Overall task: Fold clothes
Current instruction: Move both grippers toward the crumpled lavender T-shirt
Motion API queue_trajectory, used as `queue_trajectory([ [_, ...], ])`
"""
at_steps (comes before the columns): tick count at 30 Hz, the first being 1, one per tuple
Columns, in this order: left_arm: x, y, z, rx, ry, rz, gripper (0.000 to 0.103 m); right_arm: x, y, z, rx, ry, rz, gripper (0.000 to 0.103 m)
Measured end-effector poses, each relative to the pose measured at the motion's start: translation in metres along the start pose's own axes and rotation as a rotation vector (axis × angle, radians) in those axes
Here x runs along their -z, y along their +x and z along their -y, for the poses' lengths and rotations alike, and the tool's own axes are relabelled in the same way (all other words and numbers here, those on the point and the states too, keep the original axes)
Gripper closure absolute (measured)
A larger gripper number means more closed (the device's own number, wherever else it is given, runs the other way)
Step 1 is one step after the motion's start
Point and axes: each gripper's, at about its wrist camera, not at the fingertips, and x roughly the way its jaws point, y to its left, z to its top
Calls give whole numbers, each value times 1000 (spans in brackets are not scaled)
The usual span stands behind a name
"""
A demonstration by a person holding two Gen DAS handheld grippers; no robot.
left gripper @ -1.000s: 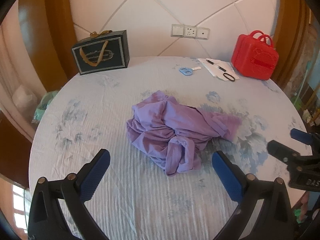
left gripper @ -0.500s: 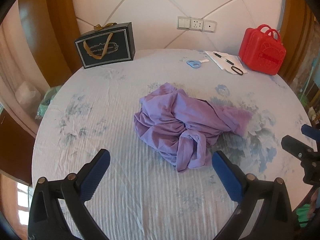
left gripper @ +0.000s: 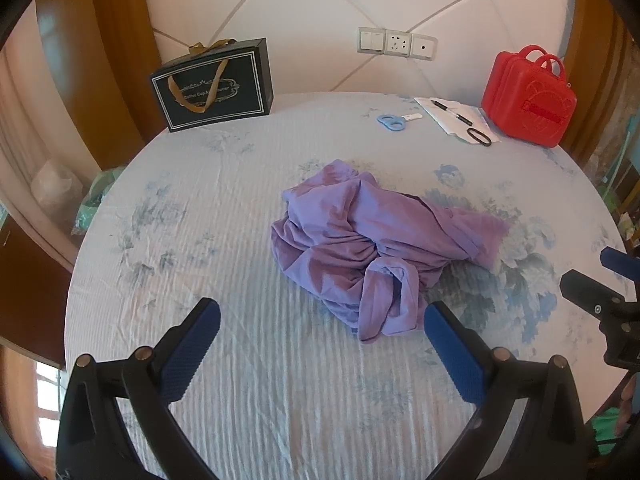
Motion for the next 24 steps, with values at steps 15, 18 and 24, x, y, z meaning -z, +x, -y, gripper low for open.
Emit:
queue_trajectory([
  [15, -3, 10, -6, 3, 2, -11, 0, -5, 8, 5, -12, 27, -21, 0],
  [18, -3, 13, -7, 2, 0, -17, 0, -6, 12, 7, -8, 35, -31, 0],
  [24, -3, 23, -12, 0, -11, -34, 0, -5, 20, 12, -10, 56, -53, 0],
])
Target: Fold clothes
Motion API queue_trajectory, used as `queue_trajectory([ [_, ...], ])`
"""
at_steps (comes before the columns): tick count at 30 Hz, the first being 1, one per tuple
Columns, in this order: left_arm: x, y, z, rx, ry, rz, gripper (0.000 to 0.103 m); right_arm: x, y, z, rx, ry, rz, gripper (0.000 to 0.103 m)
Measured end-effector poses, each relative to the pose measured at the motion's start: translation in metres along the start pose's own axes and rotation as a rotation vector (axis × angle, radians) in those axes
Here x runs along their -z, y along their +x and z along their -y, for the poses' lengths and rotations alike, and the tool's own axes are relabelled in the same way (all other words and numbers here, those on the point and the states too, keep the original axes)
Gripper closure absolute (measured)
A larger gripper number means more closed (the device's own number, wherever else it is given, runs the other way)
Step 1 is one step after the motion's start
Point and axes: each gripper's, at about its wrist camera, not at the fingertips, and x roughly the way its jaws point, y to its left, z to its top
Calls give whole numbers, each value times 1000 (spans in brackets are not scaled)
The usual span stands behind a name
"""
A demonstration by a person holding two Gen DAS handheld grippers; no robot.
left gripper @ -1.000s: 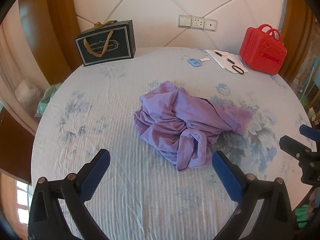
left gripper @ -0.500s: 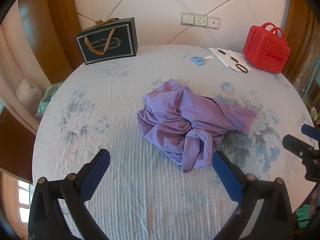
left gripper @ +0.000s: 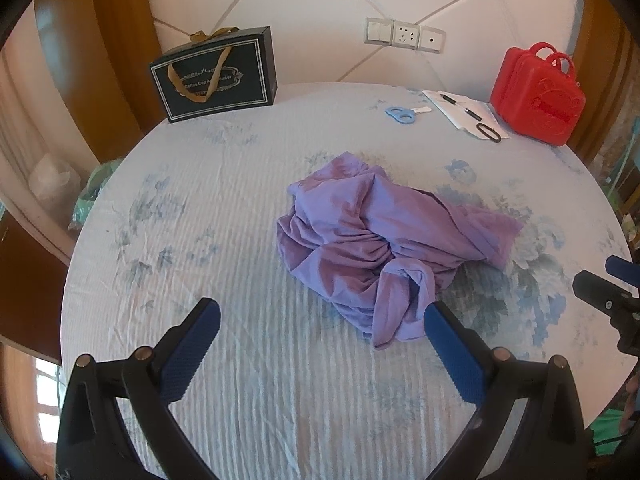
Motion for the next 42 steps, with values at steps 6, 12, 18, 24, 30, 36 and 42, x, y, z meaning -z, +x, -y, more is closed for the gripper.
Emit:
queue_trajectory([
  [6, 0, 16, -7, -2, -16, -32, 0, -4, 11, 0, 1, 8, -19, 0],
  [12, -4, 41, -15, 3, -26, -68, 0, -12, 32, -1, -12, 9, -52, 0],
  [18, -13, 100, -37, 14, -64, -131, 0, -33, 81, -8, -65, 13, -120, 0],
  [24, -29, 157, -43, 58, -114, -170, 3, -69, 138, -24, -136, 19, -154, 0],
  [30, -30, 183, -18, 137, -27, -201, 60, -83, 197, -41, -138, -30, -249, 34],
  [36, -45, 144, -12, 118, -7, -114, 92, -86, 193, -35, -170, -66, -238, 86],
  [42, -63, 64, -21, 231, -22, -13, 92, -80, 95, 43, -112, 45, -33, 91],
])
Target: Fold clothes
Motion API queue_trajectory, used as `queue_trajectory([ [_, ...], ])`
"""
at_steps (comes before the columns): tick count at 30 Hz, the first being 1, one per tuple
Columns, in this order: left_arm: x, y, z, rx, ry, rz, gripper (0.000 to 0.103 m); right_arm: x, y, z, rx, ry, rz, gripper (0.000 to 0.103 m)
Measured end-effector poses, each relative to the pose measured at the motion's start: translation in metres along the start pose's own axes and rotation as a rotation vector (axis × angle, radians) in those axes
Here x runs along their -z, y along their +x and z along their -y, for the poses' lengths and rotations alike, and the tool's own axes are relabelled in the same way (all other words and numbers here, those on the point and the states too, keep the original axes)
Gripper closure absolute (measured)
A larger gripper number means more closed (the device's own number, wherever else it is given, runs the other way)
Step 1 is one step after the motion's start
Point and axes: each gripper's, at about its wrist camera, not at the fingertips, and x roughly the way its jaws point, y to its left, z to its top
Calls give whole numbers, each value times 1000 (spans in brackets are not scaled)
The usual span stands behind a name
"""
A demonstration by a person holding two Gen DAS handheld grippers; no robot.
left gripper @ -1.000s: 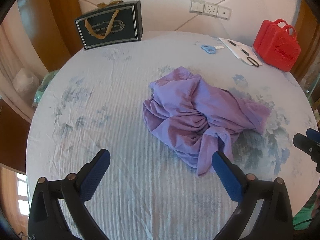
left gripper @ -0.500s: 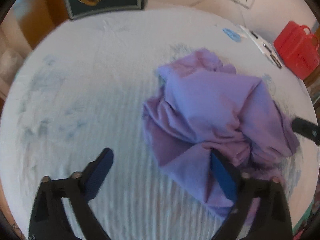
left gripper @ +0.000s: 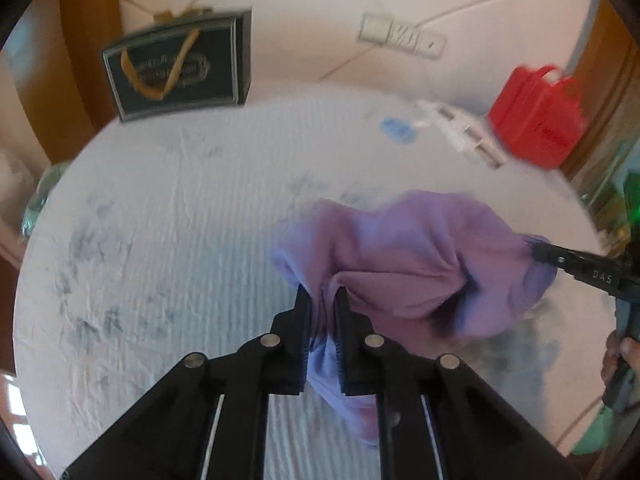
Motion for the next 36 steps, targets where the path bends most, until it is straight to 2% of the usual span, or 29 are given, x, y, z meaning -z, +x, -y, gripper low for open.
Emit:
queue_trajectory([
  [1, 0, -10, 2, 37, -3, -4, 92, 6, -21, 17, 19, 31, 33, 91],
  [3, 6, -15, 8, 142, -11, -63, 79, 22, -52, 51, 68, 91, 72, 91],
  [5, 12, -17, 14, 133, 5, -75, 53, 44, -76, 88, 139, 155, 88, 91],
  [6, 17, -15, 19, 95, 19, -76, 50, 59, -83, 106, 183, 188, 84, 91],
  [8, 28, -12, 24, 87, 15, -105, 46, 82, -87, 139, 235, 248, 58, 91],
  [10, 39, -8, 28, 86, 9, -136, 45, 108, -86, 168, 253, 314, 18, 91],
  [12, 50, -3, 32, 40, 24, -162, 45, 131, -79, 186, 266, 358, -36, 89],
  [15, 68, 16, 30, -28, 26, -210, 45, 155, -75, 197, 281, 393, -74, 66],
  [17, 77, 31, 31, -40, 12, -237, 45, 158, -77, 196, 279, 395, -66, 63],
  [20, 84, 52, 37, -65, 14, -255, 45, 150, -83, 195, 238, 386, -28, 52],
  [22, 88, 66, 44, -85, 29, -271, 45, 135, -82, 189, 225, 367, -12, 30],
  [23, 91, 73, 48, -94, 35, -286, 45, 128, -79, 186, 210, 360, -9, 24],
  [24, 94, 78, 50, -94, 38, -297, 45, 121, -71, 184, 190, 354, -9, 12],
  [26, 99, 83, 54, -87, 50, -302, 45, 108, -53, 182, 170, 343, -27, 11],
  [27, 100, 82, 55, -88, 64, -290, 46, 102, -41, 183, 174, 340, -43, 11],
  [28, 100, 81, 56, -82, 75, -284, 56, 97, -29, 185, 178, 337, -59, 11],
  [29, 100, 80, 55, -68, 71, -286, 72, 92, -18, 187, 191, 336, -73, 11],
  [30, 100, 79, 54, -53, 65, -289, 78, 88, -7, 190, 212, 336, -85, 11],
  [31, 99, 77, 54, -66, 64, -287, 90, 85, 3, 194, 233, 335, -95, 11],
  [32, 96, 74, 52, -89, 65, -273, 95, 81, 12, 196, 250, 331, -104, 11],
  [35, 80, 62, 43, -128, 49, -217, 96, 75, 32, 192, 233, 284, -138, 12],
  [36, 73, 56, 40, -134, 45, -196, 96, 73, 38, 187, 216, 257, -155, 30],
])
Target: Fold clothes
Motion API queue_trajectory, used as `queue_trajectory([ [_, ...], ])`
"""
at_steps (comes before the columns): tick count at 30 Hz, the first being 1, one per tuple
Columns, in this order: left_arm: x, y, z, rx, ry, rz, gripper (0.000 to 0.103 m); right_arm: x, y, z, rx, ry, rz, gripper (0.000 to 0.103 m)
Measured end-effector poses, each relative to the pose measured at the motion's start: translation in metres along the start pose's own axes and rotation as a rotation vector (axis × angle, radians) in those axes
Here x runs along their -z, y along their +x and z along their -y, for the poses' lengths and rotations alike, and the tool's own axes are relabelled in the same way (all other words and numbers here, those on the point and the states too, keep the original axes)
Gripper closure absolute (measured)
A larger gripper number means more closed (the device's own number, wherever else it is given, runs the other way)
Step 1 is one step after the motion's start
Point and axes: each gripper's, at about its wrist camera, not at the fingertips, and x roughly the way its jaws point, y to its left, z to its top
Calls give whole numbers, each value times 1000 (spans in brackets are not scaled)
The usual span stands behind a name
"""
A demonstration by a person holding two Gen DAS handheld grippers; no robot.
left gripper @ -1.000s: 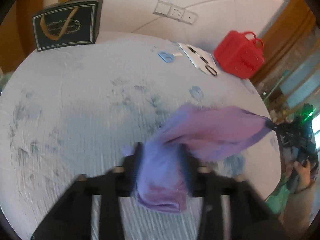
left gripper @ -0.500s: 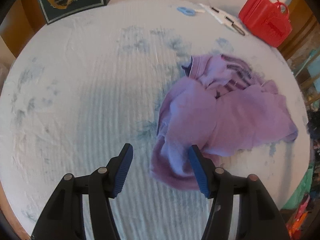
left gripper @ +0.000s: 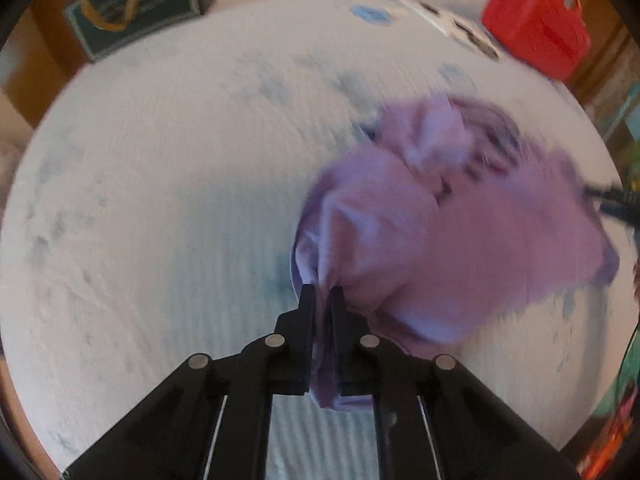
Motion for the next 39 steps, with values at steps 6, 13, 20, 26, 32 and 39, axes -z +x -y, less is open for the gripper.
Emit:
queue_trajectory([
  [6, -61, -52, -20, -56, 11, 170, 97, -20, -44, -20, -64, -70, 118, 91],
  [13, -183, -198, -42, -204, 13, 572, 97, -94, -223, -38, -184, -98, 604, 101],
  [20, -212, -305, -61, -204, -3, 743, 97, -125, -352, -50, -301, -110, 778, 101],
  [26, -142, -240, -100, -219, -23, 576, 97, -89, -245, -84, -331, -174, 477, 101],
  [32, -26, -133, -175, -289, -143, 284, 97, -39, -119, -123, -391, -180, 208, 100],
  [39, 56, -50, -251, -219, -313, 11, 96, -30, -36, -214, -391, -260, 52, 91],
])
